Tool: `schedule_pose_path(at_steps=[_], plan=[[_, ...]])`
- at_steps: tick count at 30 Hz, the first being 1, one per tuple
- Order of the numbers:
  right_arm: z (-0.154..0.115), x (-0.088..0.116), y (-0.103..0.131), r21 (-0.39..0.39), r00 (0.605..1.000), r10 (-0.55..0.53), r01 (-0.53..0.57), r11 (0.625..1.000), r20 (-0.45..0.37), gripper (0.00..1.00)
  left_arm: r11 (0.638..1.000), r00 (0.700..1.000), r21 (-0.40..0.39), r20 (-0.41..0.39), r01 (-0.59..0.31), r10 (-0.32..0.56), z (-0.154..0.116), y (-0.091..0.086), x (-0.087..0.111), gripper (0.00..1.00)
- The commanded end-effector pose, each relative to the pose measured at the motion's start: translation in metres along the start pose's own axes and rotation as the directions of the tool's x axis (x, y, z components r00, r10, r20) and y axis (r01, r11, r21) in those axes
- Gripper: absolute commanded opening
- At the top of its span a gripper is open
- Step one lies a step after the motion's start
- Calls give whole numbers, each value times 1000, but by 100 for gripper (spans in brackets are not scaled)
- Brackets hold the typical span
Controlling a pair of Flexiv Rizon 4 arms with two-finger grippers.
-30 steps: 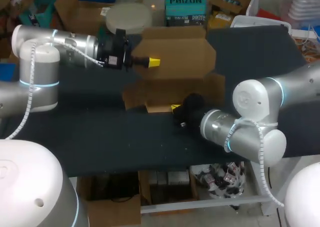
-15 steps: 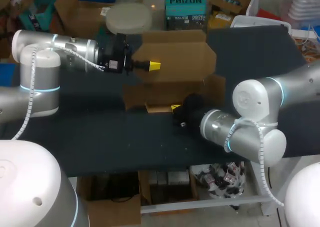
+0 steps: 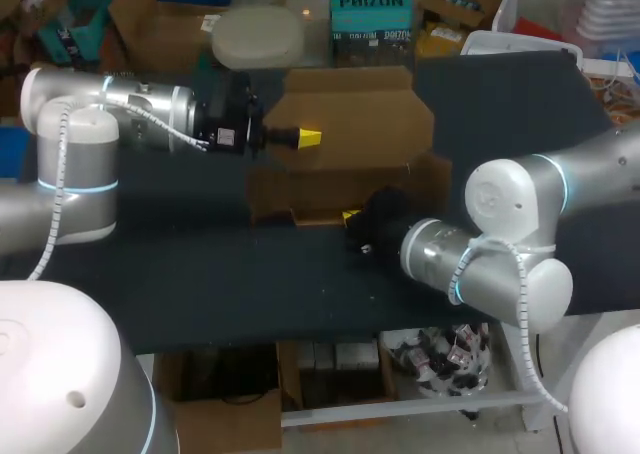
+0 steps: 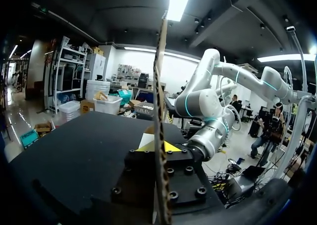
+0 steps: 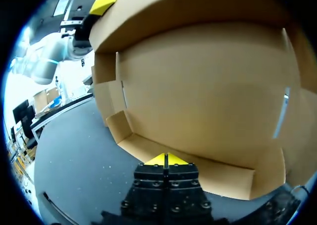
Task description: Assemble the packaging by folding the flat box into shape, placing the metal phone stand inside, and closing the box properly
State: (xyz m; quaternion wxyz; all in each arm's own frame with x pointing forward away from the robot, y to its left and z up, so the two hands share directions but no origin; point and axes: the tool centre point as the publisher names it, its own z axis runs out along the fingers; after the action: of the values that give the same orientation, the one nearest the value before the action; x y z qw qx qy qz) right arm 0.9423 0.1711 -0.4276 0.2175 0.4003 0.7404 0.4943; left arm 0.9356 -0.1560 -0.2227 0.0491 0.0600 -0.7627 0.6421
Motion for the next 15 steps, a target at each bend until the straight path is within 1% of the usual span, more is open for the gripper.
schedule_pose_path(at_steps=[1,15], plan=[[4,0,-6,-6,1000,1,-1,1000,0,0,1000,1000,-4,5,0,0,-1,3,3,0],[4,0,-6,-6,1000,1,-1,1000,0,0,1000,1000,-19,12,4,-4,1,5,3,0]])
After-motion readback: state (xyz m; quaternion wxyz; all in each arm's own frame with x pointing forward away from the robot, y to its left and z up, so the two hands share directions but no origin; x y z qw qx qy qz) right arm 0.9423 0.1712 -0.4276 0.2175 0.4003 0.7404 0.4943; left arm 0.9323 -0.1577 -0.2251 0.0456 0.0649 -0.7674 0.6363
